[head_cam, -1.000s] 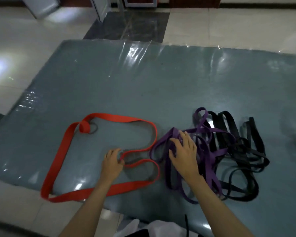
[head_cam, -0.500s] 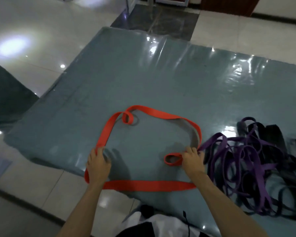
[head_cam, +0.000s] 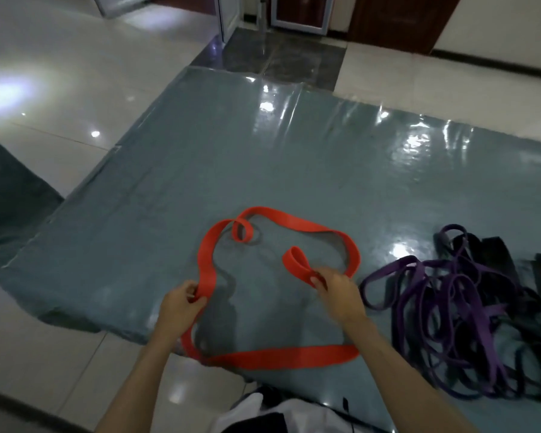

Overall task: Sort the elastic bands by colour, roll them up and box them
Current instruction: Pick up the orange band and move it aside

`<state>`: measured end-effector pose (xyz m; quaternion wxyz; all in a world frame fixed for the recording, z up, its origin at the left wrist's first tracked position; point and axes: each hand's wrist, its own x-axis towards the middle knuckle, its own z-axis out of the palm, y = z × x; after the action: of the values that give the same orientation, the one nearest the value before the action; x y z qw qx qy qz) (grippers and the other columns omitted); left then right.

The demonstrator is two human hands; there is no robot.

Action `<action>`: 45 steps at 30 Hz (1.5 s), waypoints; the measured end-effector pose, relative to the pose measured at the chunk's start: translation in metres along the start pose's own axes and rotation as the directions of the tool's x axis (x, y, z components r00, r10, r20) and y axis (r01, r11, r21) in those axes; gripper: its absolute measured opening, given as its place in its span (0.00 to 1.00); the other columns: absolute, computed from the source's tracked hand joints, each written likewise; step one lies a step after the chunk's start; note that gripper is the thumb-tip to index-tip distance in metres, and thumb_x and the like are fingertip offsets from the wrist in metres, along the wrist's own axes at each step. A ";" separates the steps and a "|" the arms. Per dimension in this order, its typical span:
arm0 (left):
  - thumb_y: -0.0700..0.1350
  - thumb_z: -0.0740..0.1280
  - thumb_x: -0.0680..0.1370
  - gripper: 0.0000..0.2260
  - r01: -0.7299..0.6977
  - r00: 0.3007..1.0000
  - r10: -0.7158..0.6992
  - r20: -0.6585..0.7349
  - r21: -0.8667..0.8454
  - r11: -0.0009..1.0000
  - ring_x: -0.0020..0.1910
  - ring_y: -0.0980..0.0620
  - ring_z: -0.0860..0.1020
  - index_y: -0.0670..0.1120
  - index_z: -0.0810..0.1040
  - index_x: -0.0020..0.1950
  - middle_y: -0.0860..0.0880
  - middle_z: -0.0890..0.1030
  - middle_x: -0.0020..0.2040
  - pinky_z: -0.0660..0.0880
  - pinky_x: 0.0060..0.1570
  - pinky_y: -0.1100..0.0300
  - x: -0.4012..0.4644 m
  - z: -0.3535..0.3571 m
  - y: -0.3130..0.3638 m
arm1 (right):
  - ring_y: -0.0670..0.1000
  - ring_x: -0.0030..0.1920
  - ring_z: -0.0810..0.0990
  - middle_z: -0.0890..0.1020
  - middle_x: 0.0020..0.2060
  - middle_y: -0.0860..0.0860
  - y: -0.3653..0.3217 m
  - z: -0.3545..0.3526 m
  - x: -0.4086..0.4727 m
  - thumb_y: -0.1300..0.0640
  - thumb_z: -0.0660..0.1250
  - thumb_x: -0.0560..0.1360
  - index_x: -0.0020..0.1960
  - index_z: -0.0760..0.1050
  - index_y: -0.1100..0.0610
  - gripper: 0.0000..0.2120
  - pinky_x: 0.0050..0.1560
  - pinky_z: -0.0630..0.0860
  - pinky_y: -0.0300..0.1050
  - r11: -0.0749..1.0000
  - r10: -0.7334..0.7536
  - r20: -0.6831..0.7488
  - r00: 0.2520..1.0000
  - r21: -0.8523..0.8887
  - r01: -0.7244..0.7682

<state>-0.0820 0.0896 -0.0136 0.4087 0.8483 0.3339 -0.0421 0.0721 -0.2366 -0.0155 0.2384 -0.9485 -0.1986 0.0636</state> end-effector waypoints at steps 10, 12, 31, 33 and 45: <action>0.39 0.82 0.70 0.13 -0.405 0.913 0.404 -0.056 -0.011 0.914 0.52 0.45 0.77 0.41 0.86 0.52 0.43 0.76 0.53 0.76 0.57 0.54 0.079 0.026 0.128 | 0.56 0.45 0.86 0.87 0.46 0.53 0.039 -0.014 -0.013 0.59 0.74 0.79 0.57 0.83 0.58 0.08 0.48 0.81 0.51 0.944 0.274 -0.148 0.950 0.230 -0.237; 0.42 0.83 0.70 0.14 -0.371 0.927 0.375 -0.029 0.088 0.924 0.58 0.41 0.76 0.42 0.87 0.53 0.41 0.76 0.56 0.74 0.63 0.48 0.090 0.042 0.131 | 0.56 0.44 0.86 0.87 0.46 0.54 0.046 -0.017 -0.017 0.60 0.75 0.77 0.56 0.84 0.59 0.08 0.48 0.81 0.50 0.937 0.297 -0.164 0.941 0.240 -0.254; 0.43 0.74 0.67 0.15 -0.389 0.914 0.404 -0.027 0.222 0.894 0.57 0.39 0.80 0.44 0.80 0.53 0.45 0.81 0.55 0.74 0.60 0.42 0.157 0.058 0.126 | 0.58 0.66 0.76 0.76 0.66 0.54 0.079 -0.007 0.022 0.50 0.79 0.72 0.48 0.82 0.53 0.10 0.67 0.69 0.44 0.863 0.471 0.142 0.871 0.131 -0.488; 0.41 0.79 0.67 0.23 -0.311 0.947 0.321 0.016 0.308 0.899 0.61 0.39 0.79 0.45 0.79 0.60 0.44 0.81 0.59 0.72 0.62 0.43 0.170 0.056 0.123 | 0.56 0.55 0.82 0.79 0.58 0.51 0.075 -0.007 0.025 0.50 0.79 0.72 0.50 0.82 0.53 0.11 0.61 0.76 0.47 0.861 0.479 0.120 0.869 0.130 -0.492; 0.34 0.70 0.78 0.16 0.060 0.993 -0.046 0.105 -0.134 0.989 0.50 0.39 0.84 0.45 0.77 0.65 0.35 0.84 0.54 0.81 0.55 0.37 0.159 0.052 0.140 | 0.49 0.47 0.87 0.90 0.47 0.50 0.049 -0.026 0.022 0.52 0.78 0.74 0.53 0.88 0.55 0.10 0.50 0.76 0.37 0.816 0.558 -0.183 0.810 0.301 -0.494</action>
<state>0.1355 0.0747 -0.0094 0.4812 0.8059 0.3370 -0.0732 0.1148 -0.2788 -0.0167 0.3479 -0.9300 0.1163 0.0247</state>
